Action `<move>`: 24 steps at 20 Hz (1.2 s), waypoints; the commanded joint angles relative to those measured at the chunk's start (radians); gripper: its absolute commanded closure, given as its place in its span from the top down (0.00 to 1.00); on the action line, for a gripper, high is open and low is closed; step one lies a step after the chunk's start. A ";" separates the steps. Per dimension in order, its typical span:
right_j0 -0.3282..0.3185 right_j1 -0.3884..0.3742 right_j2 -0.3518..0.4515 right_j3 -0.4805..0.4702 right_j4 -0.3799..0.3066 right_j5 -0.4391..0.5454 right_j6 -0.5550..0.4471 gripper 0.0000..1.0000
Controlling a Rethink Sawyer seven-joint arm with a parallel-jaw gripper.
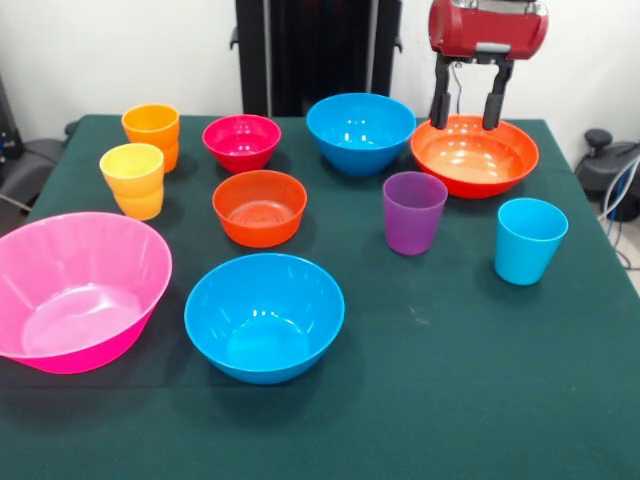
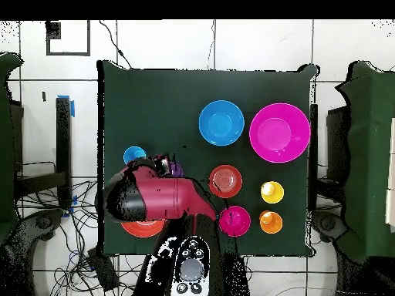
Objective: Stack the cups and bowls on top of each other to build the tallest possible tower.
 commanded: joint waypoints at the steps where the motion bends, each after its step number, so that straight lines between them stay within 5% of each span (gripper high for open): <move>1: -0.152 -0.020 0.160 0.075 0.016 0.070 0.055 1.00; 5: -0.178 0.063 0.163 0.039 -0.018 0.021 0.067 1.00; 11: -0.096 0.240 0.042 -0.037 0.004 -0.054 0.196 1.00; 13: -0.051 0.297 -0.013 -0.067 0.023 -0.078 0.232 1.00; 19: -0.048 0.436 0.009 -0.112 0.086 -0.136 0.276 1.00; 24: -0.005 0.454 0.028 -0.018 0.201 -0.236 0.448 1.00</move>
